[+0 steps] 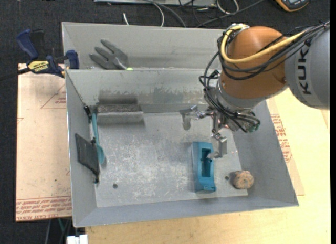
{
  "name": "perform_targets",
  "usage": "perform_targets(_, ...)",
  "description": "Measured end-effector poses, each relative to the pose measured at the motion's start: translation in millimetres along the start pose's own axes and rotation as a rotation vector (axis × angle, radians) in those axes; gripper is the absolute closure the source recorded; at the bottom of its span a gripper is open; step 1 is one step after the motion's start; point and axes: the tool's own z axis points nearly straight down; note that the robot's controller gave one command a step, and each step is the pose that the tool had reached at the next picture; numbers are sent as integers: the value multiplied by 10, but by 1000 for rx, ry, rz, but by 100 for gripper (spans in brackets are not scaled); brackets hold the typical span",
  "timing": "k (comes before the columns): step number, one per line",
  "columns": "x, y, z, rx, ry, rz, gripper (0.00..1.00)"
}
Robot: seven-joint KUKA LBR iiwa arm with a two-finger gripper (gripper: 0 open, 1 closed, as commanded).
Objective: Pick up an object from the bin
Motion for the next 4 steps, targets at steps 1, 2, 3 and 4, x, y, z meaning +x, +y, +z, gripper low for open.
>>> perform_targets(1,247,-92,213,2,-4,-25,0)
perform_targets(2,311,-248,399,0,-3,47,0)
perform_targets(3,357,-287,493,1,-2,58,0)
perform_targets(4,282,-222,696,1,-4,-303,0)
